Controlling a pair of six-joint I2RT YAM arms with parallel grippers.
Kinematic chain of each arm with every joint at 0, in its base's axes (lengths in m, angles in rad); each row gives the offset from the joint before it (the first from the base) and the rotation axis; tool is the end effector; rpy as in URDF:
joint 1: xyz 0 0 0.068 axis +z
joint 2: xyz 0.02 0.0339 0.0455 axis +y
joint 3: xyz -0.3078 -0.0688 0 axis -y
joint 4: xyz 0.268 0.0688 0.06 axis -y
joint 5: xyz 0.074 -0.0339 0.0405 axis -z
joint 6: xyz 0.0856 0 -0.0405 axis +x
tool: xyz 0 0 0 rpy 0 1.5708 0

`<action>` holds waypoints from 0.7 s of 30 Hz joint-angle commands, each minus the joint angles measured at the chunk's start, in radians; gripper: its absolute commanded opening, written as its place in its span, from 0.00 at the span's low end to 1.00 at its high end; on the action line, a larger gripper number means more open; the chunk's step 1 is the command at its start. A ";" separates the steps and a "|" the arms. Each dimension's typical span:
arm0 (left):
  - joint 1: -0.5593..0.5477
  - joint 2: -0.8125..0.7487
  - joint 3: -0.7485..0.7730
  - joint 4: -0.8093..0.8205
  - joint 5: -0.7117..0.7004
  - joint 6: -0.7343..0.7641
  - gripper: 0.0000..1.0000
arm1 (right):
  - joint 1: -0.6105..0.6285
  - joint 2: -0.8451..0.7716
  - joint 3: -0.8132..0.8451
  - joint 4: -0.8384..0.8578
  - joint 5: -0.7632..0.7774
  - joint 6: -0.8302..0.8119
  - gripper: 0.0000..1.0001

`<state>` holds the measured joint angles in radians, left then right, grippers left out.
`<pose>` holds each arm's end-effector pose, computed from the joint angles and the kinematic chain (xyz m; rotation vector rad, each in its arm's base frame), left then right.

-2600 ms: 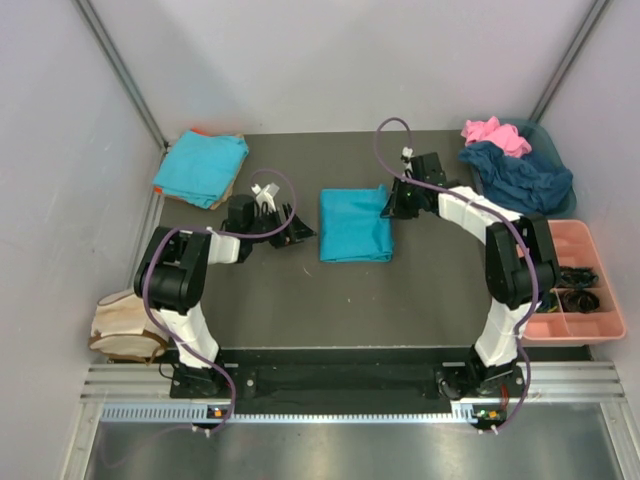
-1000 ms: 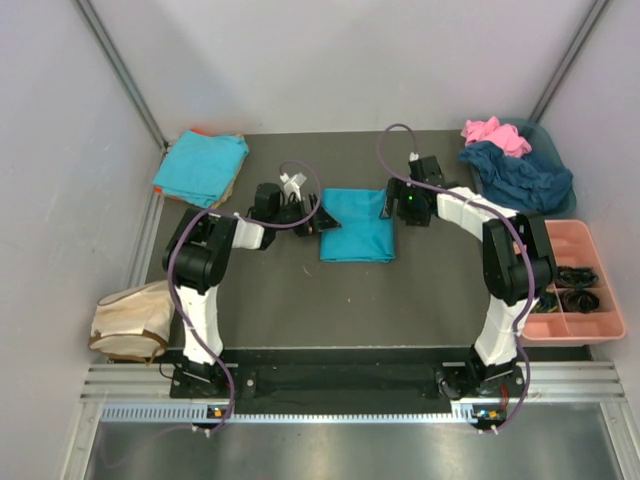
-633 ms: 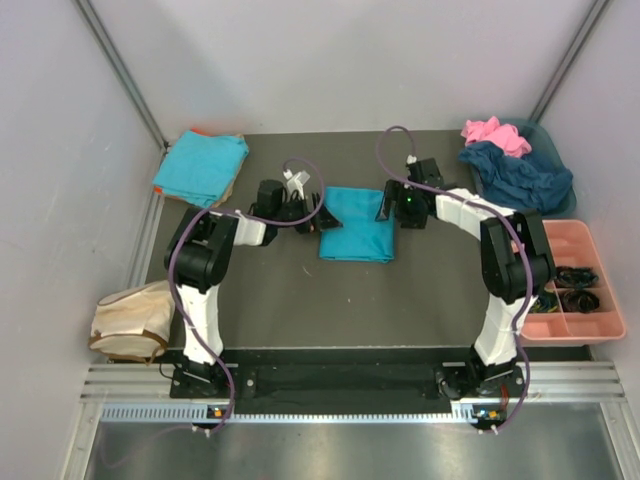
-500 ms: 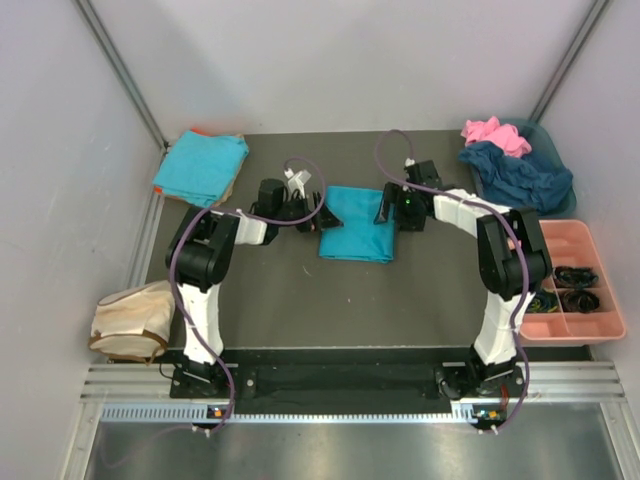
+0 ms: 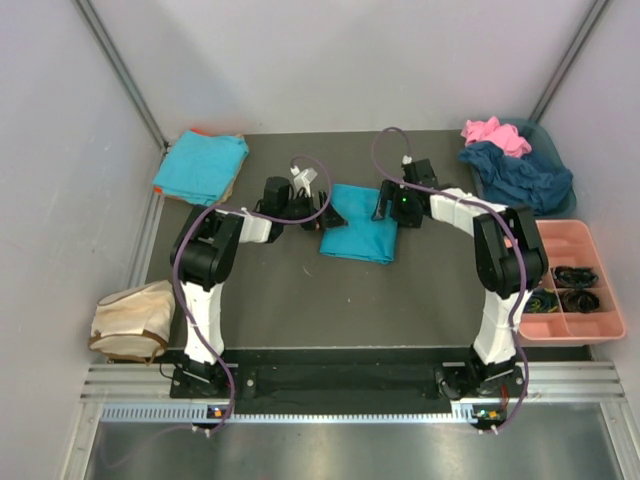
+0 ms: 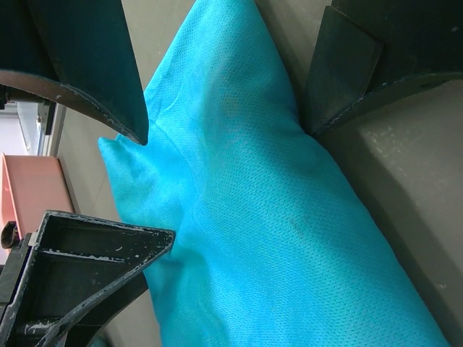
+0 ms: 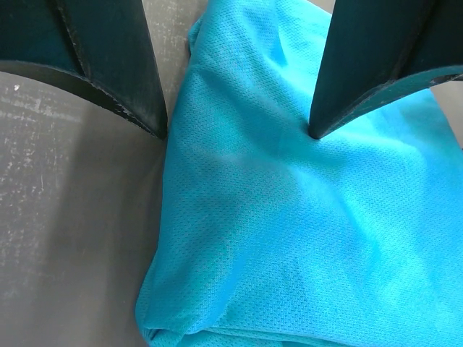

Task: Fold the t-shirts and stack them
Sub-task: Neatly place the folded tshirt to the corner

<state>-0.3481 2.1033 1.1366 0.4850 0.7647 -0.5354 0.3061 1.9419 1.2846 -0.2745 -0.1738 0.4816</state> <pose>0.4481 -0.2256 0.1293 0.3141 2.1474 -1.3125 0.4483 0.1572 0.1570 0.1512 2.5621 0.5321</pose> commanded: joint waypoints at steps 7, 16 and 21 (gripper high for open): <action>-0.009 0.052 -0.034 -0.111 -0.050 0.029 0.90 | 0.011 -0.150 -0.016 -0.051 0.100 -0.037 0.81; -0.009 0.055 -0.043 -0.094 -0.045 0.018 0.90 | 0.019 -0.189 -0.042 0.026 -0.049 -0.011 0.82; -0.009 0.052 -0.049 -0.092 -0.042 0.018 0.90 | 0.019 -0.143 -0.059 0.092 -0.137 0.018 0.82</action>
<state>-0.3481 2.1033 1.1313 0.4950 0.7654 -0.5327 0.3141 1.7813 1.2427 -0.2695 -0.2161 0.4751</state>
